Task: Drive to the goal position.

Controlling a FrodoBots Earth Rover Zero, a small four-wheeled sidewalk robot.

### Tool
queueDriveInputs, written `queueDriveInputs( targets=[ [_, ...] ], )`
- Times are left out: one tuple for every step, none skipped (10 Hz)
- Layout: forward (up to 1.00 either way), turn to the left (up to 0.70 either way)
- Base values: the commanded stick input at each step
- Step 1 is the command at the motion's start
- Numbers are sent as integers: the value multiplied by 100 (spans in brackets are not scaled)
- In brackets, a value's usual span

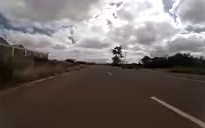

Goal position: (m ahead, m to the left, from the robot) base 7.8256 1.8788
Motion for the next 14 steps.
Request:
queueDriveInputs(
  targets=[
    [85, 0],
    [85, 0],
    [85, 0],
    [85, 0],
    [85, 0],
    [85, 0],
    [85, 0],
    [85, 0],
    [85, 0],
    [85, 0],
    [85, 0],
    [85, 0],
    [85, 0],
    [85, 0]
  ],
)
